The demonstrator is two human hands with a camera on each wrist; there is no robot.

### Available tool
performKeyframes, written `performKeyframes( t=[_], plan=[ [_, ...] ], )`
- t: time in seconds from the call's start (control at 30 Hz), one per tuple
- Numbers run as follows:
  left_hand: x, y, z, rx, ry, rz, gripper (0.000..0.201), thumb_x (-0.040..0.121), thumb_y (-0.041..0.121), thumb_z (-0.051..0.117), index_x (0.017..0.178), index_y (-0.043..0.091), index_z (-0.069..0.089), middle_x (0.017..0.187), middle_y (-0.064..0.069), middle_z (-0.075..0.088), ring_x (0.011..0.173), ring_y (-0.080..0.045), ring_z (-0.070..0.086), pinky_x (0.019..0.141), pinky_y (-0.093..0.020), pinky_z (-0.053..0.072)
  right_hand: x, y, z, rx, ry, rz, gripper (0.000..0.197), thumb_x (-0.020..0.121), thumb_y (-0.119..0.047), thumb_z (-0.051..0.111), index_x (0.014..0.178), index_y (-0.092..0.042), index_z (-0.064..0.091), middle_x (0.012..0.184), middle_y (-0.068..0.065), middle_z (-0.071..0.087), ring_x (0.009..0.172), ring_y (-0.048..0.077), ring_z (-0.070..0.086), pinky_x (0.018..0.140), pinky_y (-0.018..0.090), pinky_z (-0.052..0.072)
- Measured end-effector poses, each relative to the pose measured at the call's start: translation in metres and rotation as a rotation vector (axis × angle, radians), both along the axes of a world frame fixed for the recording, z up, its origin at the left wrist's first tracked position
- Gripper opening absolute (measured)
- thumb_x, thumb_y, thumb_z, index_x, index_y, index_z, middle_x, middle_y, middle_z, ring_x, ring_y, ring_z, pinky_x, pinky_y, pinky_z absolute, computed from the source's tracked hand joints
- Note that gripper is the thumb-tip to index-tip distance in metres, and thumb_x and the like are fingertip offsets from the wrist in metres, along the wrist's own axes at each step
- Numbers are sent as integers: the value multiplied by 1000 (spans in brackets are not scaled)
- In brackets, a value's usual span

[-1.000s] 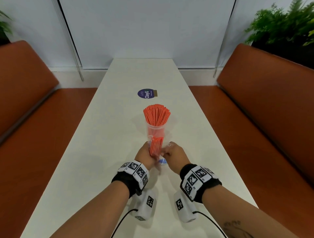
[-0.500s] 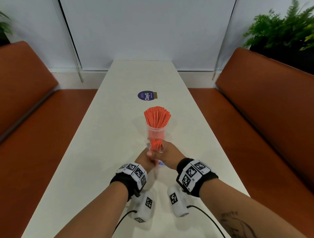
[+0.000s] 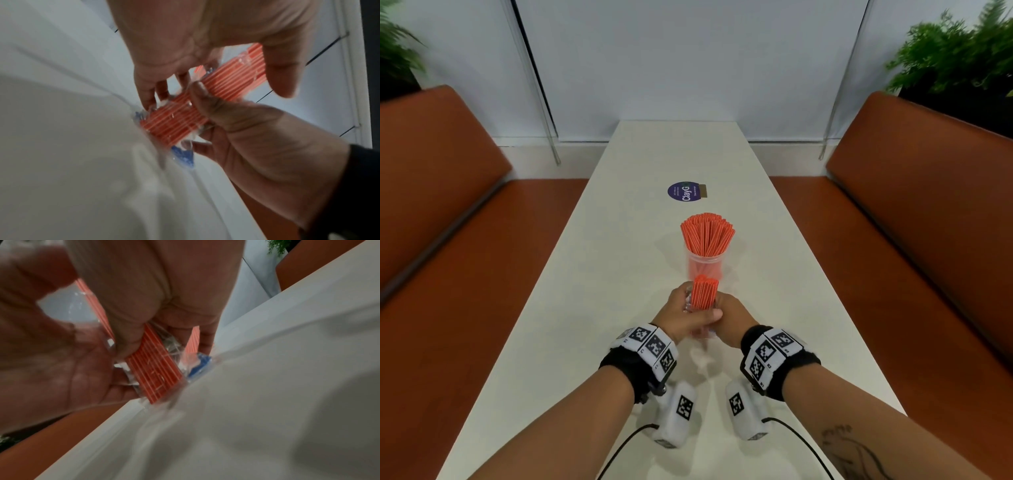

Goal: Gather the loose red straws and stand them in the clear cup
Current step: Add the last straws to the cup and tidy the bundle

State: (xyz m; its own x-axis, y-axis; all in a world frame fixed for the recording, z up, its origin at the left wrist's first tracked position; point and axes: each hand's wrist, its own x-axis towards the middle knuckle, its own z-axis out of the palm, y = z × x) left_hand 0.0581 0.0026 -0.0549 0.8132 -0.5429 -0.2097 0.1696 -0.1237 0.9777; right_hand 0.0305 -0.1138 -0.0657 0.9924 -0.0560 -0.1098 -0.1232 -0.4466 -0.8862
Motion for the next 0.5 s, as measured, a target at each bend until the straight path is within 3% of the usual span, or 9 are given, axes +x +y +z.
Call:
performKeyframes(
  t=[0.03,0.1,0.13,0.2,0.3,0.33,0.4,0.43,0.5],
  plan=[
    [-1,-1,-1,-24,-7,11,43,81,-6,63,108,21,44,95,2,56,85,-10,58,53,-12,54,-1,1,0,-45,9,22,9,89,-19,59,89,-27,61,83,-4,63,81,14,59,82,30,51],
    [0,-2,-9,-5,-59,62,40,79,-2,66,109,18,48,102,-4,59,96,-21,60,73,-25,56,-1,2,-4,-169,49,52,9,84,-17,61,84,-26,60,83,-4,64,82,17,61,81,31,51],
    [1,-3,-11,31,-91,70,37,80,0,66,111,14,51,100,-6,61,98,-23,59,83,-31,53,1,2,-7,-248,73,59,8,80,-18,63,87,-20,62,89,1,67,86,22,64,83,36,53],
    [2,-5,-15,64,-135,35,23,82,-1,63,103,8,57,86,-4,63,89,-24,60,90,-40,49,2,-2,-9,-436,146,66,27,74,-28,67,96,-14,64,98,7,68,91,27,65,84,43,53],
    [5,-8,-16,81,-154,14,18,85,0,60,93,16,56,82,-4,62,80,-22,60,79,-36,54,0,-16,-3,-368,204,95,69,57,-46,74,119,-20,57,118,3,61,108,22,59,95,42,50],
    [7,-8,-16,87,-148,20,19,85,-1,59,96,14,54,83,-3,60,78,-19,59,70,-27,55,-2,-21,4,-271,197,102,84,57,-42,77,132,-21,47,131,3,52,121,20,50,104,38,43],
    [11,-8,-19,110,-111,5,19,84,-3,59,93,12,52,79,-1,57,70,-13,56,54,-11,51,-6,-28,20,-78,167,116,95,70,-23,78,148,-19,22,149,3,32,139,18,30,112,31,26],
    [12,-9,-19,138,-107,-21,16,82,1,61,90,13,53,78,-2,57,71,-12,57,55,-11,51,-6,-27,27,-24,138,135,95,76,-20,76,150,-20,16,153,2,27,142,17,24,112,30,22],
    [12,-14,-20,208,-144,-67,20,78,20,63,95,12,58,84,-3,63,80,-13,61,71,-20,54,-4,-19,36,9,116,197,90,80,-26,72,150,-29,15,154,-2,27,141,15,27,113,30,22]
  ],
)
